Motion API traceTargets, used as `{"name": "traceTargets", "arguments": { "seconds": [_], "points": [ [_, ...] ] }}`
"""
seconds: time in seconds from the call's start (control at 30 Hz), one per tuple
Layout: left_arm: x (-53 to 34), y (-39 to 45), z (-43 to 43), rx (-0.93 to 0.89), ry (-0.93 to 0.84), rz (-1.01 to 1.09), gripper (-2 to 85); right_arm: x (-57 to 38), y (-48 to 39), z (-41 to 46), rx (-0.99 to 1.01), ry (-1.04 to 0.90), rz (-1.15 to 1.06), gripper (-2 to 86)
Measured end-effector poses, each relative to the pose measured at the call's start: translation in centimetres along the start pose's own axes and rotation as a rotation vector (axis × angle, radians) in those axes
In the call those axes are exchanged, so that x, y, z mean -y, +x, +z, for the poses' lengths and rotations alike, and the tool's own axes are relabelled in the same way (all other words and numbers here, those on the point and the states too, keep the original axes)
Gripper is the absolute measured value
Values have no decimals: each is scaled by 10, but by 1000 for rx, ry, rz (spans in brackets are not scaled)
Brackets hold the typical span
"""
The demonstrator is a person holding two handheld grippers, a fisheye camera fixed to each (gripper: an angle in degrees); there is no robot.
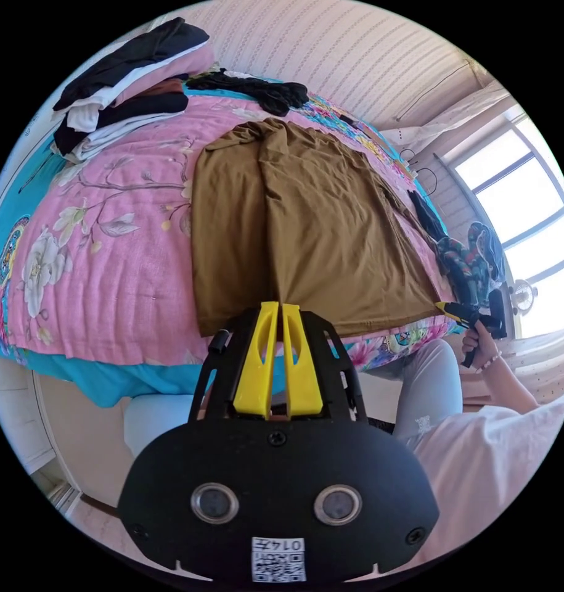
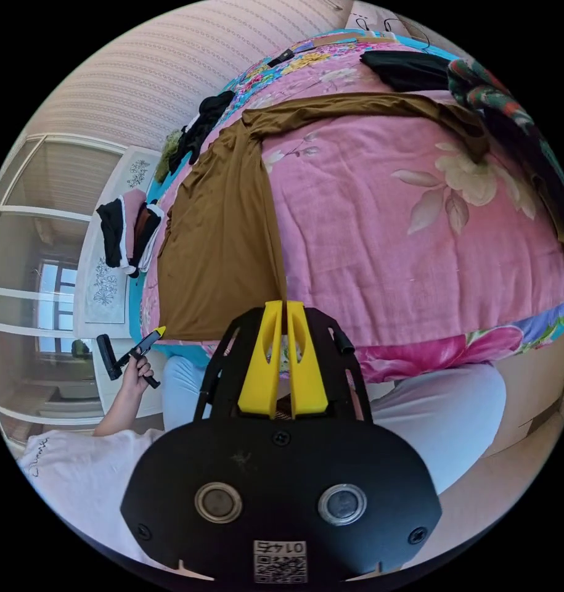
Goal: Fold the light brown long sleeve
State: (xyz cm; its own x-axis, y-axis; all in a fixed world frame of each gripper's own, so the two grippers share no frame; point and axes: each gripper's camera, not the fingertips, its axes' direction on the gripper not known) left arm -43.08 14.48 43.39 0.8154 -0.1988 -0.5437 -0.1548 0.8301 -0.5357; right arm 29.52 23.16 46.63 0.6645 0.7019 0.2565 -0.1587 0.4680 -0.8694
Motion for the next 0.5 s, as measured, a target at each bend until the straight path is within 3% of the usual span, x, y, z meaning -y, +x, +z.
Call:
{"name": "traceTargets", "arguments": {
  "seconds": [0.27, 0.5],
  "points": [
    [-21, -11, 13, 6, -149, 27, -10, -15, 9, 16, -14, -108, 36, 5],
    [-27, -19, 12, -18, -134, -70, 1, -15, -11, 29, -26, -109, 45, 14]
  ]
}}
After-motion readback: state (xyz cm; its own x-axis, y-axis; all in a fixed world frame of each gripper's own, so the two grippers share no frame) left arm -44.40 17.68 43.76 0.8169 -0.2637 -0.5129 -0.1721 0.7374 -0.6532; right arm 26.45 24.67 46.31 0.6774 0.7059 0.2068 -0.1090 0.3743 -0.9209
